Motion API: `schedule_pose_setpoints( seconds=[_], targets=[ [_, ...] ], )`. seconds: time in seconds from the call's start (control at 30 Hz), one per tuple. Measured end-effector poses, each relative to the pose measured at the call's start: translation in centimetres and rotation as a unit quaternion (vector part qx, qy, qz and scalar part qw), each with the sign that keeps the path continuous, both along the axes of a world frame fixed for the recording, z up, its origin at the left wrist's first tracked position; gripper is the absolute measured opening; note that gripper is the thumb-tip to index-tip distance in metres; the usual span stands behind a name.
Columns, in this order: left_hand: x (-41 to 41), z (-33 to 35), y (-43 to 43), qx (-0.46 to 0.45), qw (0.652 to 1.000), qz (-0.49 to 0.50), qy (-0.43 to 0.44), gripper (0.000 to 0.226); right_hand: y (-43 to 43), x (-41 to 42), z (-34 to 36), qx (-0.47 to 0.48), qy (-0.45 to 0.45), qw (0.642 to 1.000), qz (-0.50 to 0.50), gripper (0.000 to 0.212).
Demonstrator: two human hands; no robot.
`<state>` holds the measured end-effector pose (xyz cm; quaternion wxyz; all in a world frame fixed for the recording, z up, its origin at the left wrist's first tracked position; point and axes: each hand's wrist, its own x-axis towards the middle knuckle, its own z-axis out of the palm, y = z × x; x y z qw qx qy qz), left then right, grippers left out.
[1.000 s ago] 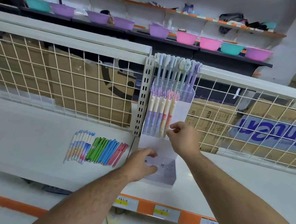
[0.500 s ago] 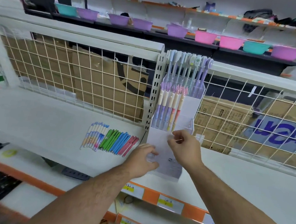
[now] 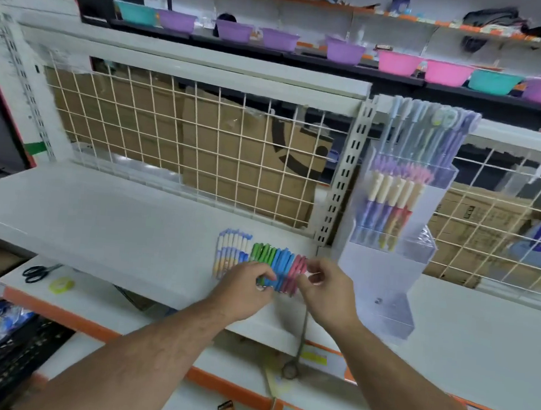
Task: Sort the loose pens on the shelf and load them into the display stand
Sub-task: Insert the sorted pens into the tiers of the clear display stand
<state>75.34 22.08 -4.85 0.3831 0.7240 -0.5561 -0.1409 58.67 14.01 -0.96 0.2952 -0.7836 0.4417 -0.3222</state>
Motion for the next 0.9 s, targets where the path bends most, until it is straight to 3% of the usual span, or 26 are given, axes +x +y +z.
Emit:
schedule_pose_setpoints(
  seconds=[0.13, 0.23, 0.4, 0.53, 0.9],
  targets=[
    [5.5, -0.7, 2.1, -0.016, 0.999, 0.034, -0.012, 0.012, 1.7, 4.3, -2.0, -0.01, 0.015, 0.999, -0.027, 0.021],
    [8.9, -1.6, 2.6, 0.022, 0.997, 0.073, -0.005, 0.015, 2.5, 6.3, -3.7, -0.036, 0.053, 0.997, -0.045, 0.023],
    [11.2, -2.4, 1.4, 0.088, 0.981, 0.171, 0.029, 0.043, 3.4, 7.8, -5.2, -0.089, 0.055, 0.989, -0.106, 0.013],
    [10.1, -2.6, 0.4, 0.087, 0.976, 0.194, -0.048, 0.056, 3.6, 8.2, -5.5, -0.089, 0.058, 0.987, -0.119, 0.011],
    [10.3, -3.3, 0.5, 0.07, 0.966, 0.236, -0.074, 0.027, 3.6, 8.1, -5.9, -0.06, 0.05, 0.987, -0.14, 0.012]
  ],
)
